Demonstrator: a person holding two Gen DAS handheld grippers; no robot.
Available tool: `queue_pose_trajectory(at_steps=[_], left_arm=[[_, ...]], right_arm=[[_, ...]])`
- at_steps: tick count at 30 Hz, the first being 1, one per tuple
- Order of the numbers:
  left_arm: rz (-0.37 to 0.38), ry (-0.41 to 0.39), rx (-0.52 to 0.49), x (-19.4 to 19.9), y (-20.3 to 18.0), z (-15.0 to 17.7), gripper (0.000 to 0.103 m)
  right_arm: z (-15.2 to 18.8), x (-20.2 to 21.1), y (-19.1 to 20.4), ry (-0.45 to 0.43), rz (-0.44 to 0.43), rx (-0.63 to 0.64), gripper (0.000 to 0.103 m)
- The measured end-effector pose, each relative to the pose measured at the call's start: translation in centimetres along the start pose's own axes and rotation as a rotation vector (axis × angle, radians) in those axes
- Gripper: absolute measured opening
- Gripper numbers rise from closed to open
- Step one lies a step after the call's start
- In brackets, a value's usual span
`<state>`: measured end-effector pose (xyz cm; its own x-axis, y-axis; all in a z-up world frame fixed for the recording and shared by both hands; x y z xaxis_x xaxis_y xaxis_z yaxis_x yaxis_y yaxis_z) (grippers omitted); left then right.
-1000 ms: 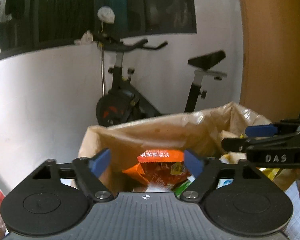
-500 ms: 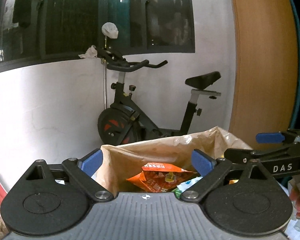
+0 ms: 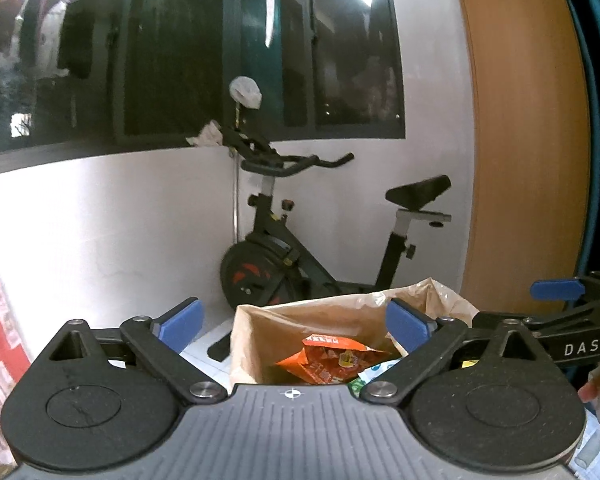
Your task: Organize snacks
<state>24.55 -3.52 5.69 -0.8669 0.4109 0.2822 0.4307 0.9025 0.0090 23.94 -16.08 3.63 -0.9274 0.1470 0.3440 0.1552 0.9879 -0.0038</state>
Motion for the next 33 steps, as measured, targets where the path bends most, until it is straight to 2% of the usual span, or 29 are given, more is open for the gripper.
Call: queue_pose_trajectory(at_steps=[6, 12, 33], left_arm=[[-0.027, 0.007, 0.041, 2.9, -0.6, 0.9, 0.1], [-0.075, 0.034, 0.047, 3.9, -0.2, 1.6, 0.1], [-0.089, 0.043, 0.082, 4.7, 0.3, 2.2, 0.1]], right_arm=[[0.6, 2.5, 0.0, -0.021, 0.036, -0.009, 0.103], [1.3, 4.1, -0.4, 0.0, 0.015, -0.097, 0.103], [2.1, 5.2, -1.0, 0.015, 0.033, -0.087, 0.103]])
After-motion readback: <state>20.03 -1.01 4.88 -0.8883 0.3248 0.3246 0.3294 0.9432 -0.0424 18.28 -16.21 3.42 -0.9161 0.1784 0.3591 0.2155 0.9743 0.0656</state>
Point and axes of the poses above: each gripper's, at about its wrist camera, not at the fingertips, and x roughly against the way its jaws point, y to its left, z to its underside, the point moved 8 cm from there along -x, roughly the way its jaws point, and after that the axes turned 15 degrees about z, right-handed, at the moved point
